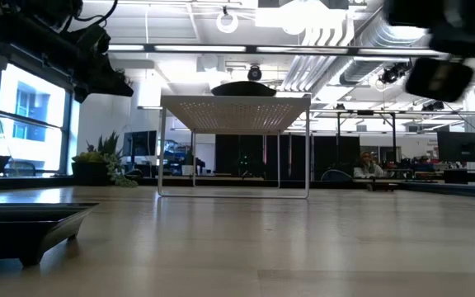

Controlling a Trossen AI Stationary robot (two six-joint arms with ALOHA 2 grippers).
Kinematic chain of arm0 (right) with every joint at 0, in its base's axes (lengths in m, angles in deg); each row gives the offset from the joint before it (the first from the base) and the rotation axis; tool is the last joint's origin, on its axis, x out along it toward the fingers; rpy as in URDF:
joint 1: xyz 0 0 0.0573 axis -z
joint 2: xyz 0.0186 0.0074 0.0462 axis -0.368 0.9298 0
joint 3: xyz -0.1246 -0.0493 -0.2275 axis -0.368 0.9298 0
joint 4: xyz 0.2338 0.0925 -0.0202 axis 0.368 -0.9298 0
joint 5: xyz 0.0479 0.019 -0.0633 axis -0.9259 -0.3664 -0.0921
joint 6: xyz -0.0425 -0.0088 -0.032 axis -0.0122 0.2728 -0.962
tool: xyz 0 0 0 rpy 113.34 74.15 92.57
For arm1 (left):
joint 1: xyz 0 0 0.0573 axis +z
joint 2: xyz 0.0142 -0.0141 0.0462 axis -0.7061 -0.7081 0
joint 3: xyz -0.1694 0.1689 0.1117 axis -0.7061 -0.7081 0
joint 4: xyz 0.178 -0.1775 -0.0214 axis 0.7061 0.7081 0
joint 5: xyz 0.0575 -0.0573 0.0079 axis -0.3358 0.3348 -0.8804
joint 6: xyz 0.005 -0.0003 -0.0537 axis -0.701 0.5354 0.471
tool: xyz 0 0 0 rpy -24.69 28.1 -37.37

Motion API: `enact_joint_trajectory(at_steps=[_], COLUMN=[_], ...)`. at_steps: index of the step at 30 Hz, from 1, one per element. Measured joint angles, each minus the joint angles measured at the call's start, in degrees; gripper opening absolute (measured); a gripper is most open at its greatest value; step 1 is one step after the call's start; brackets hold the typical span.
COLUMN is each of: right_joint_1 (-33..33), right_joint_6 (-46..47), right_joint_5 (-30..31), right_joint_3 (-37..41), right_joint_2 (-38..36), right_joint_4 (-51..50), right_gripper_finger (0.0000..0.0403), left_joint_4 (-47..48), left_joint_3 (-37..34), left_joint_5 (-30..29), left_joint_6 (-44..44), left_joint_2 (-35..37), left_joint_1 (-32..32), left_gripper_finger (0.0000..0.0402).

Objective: Pick & Place Mini shaped plates
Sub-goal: Stack the black leaf-shaped plate on top of the leaf-shaped plate on the shelf

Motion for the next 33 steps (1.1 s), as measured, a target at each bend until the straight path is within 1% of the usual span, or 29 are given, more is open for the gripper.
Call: enact_joint_trajectory(at_steps=[4,8,12,16,21,26,29,33], right_joint_1=[9.1,18.3,26.0,32.2,37.2,39.2,40.1,40.9], right_joint_6=[-6.8,-13.1,-20.4,-27.3,-35.8,-40.1,-40.3,-42.1], right_joint_5=[-1.7,-4.1,-4.5,-4.5,-2.7,0.5,2.7,3.6], right_joint_3=[-4.9,-14.5,-27.7,-42.7,-61.7,-77.9,-84.9,-90.0], right_joint_2=[1.0,5.6,13.7,24.8,38.5,47.4,51.2,55.6], right_joint_4=[-4.1,-10.9,-20.9,-31.7,-45.6,-54.8,-56.7,-58.0], right_gripper_finger=[0.0004,0.0005,0.0005,0.0005,0.0005,0.0005,0.0005,0.0005], left_joint_4=[-0.3,-0.3,-0.3,-0.3,-0.5,-0.4,-0.5,-0.5], left_joint_3=[0.0,0.0,0.0,0.0,0.0,0.0,0.0,0.0], left_joint_5=[0.0,0.0,-0.5,-3.1,-4.1,-4.1,-4.1,-4.1], left_joint_6=[0.0,0.0,-0.2,-1.8,-1.6,-1.6,-1.7,-1.9], left_joint_2=[0.0,0.0,0.0,0.0,0.0,0.0,0.0,0.0], left_joint_1=[0.0,0.0,0.0,0.0,0.0,0.0,0.0,0.0], left_gripper_finger=[0.0001,0.0001,0.0001,0.0001,0.0001,0.0001,0.0001,0.0001])
